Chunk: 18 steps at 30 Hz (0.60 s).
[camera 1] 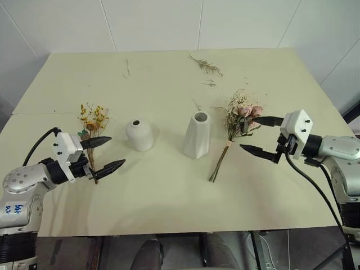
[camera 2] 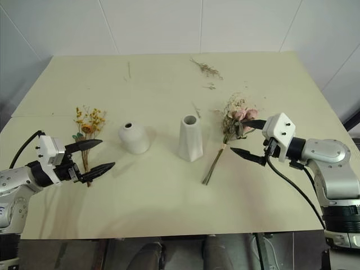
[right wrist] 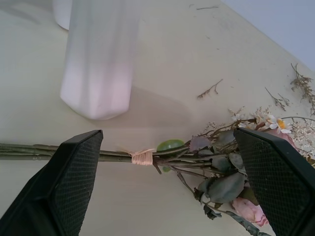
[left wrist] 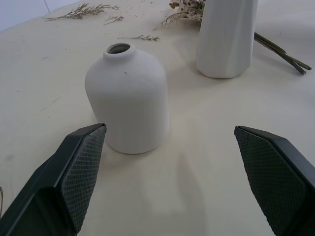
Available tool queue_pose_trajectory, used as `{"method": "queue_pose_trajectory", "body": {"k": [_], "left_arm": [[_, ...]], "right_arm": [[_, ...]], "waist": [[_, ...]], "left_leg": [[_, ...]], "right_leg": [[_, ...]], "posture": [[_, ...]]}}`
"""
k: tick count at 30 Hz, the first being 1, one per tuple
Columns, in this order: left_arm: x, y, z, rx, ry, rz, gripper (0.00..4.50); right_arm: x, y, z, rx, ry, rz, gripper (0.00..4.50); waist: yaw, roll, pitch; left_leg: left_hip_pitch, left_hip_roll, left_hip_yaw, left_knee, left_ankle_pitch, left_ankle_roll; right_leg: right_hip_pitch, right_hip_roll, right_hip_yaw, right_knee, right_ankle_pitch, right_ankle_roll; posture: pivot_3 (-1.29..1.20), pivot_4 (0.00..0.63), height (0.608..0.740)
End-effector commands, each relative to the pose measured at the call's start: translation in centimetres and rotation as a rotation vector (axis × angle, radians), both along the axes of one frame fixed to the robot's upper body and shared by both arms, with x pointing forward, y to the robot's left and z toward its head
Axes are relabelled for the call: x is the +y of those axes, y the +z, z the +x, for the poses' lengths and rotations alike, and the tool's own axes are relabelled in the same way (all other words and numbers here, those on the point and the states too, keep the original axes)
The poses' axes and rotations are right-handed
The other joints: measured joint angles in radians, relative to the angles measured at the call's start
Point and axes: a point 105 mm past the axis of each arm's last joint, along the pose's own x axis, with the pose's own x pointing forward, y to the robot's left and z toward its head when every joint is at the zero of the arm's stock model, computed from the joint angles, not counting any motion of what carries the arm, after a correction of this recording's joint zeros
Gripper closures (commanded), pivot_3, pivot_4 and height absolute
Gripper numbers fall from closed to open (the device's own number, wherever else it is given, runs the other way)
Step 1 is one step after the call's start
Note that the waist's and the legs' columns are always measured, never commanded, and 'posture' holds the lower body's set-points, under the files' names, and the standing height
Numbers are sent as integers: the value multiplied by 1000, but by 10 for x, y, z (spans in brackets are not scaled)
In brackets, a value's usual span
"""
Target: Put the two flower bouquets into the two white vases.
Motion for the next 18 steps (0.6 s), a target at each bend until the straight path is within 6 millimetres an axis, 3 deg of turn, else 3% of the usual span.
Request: {"method": "queue_pose_trajectory", "body": {"k": [1,9,18], "left_arm": [[-4,5,0,-34,-12,-7,41],[-11,-1,-4,-26,-17,-31,41],[10,6,-20,-9,57,5,41]], "right_arm": [[-3,13,-5,-43,-1,-9,0],[-7,9,-7,-15,-20,-8,0],[2,18,0,-15,57,-31,0]], "waist": [[0,0,0],[-1,0,0],[0,0,0]], "left_leg": [[0,0,0,0,0,0],[0,0,0,0,0,0],[0,1,0,0,0,0]], "right_leg": [[0,0,0,0,0,0],[0,0,0,0,0,0],[-1,0,1,0,0,0]], "posture": [[0,150,740],[0,150,740],[0,150,740]]}}
